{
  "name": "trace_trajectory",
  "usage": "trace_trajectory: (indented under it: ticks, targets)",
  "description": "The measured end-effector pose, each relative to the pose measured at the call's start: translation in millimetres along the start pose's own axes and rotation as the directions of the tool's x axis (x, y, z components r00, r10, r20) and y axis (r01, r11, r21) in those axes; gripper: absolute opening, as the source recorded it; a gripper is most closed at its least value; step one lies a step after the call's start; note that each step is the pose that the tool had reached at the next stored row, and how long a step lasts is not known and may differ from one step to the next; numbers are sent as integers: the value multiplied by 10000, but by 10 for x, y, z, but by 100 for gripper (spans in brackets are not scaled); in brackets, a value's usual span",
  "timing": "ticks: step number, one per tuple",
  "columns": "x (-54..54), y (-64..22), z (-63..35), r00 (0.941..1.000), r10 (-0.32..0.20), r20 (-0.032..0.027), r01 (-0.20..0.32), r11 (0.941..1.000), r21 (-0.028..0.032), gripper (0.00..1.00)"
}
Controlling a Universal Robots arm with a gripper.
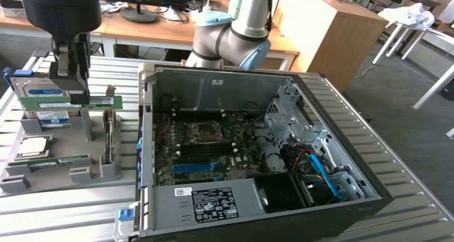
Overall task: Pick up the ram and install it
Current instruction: 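Pick up the ram and move it above insertion slot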
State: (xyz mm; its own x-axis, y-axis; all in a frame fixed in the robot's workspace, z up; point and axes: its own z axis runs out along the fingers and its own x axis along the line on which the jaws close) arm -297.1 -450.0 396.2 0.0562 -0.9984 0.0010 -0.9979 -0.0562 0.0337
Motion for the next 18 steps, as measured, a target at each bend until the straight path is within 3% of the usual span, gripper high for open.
trace_trajectory:
  ticks: [18]
  targets:
    - [4,-65,-2,10000,1,-30,-1,10000,-2,13]
